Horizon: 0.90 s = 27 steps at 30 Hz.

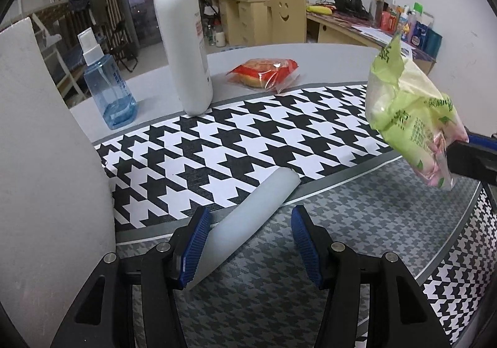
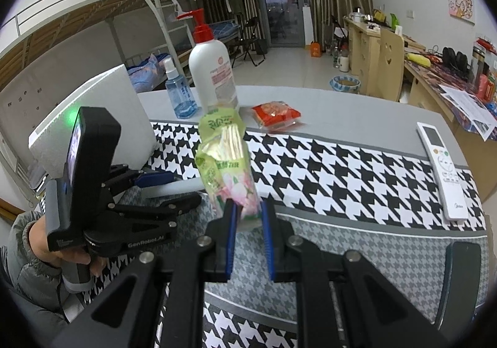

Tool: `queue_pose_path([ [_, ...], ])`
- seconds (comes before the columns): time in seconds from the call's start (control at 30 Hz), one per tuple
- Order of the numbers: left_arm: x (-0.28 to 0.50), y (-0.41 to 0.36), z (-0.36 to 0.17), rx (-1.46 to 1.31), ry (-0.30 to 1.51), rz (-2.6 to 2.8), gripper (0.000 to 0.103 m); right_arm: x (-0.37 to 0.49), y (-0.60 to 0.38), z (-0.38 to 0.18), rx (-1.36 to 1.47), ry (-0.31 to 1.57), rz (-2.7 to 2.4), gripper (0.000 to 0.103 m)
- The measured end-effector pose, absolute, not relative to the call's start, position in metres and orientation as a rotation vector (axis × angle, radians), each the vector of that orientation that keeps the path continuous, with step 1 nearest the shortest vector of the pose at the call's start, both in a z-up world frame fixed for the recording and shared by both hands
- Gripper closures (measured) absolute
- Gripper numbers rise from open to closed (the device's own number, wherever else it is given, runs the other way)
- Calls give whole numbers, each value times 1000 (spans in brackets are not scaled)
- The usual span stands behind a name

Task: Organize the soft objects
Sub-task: 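Close the left tool on the white foam tube end and lift it upright, then carry the foam tube and snack pack over the white foam box with both tools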

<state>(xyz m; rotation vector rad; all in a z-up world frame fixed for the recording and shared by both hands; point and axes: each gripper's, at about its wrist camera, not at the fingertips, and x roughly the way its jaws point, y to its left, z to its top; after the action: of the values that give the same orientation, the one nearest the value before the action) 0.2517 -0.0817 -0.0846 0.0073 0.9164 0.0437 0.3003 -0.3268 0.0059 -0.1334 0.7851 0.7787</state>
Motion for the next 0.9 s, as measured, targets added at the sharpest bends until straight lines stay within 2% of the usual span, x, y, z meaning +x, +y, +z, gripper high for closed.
queue_pose_path([
  [0.1,254,-76,-85,1,915,53,51,300,-326,6,-133,780,782,83],
  [0.17,256,-74,-84,-7,913,40,63,298,-327,6,-132,777,784,83],
  [0.3,258,-74,-82,3,916,44,78,296,-327,7,-128,772,785,83],
  [0.37,257,-76,-82,19,912,61,89,294,-328,7,-124,769,785,83],
  [0.43,255,-75,-80,8,902,57,92,292,-329,8,-123,766,782,83],
  [0.9,209,-87,-36,32,763,21,93,275,-332,27,-117,711,775,83],
])
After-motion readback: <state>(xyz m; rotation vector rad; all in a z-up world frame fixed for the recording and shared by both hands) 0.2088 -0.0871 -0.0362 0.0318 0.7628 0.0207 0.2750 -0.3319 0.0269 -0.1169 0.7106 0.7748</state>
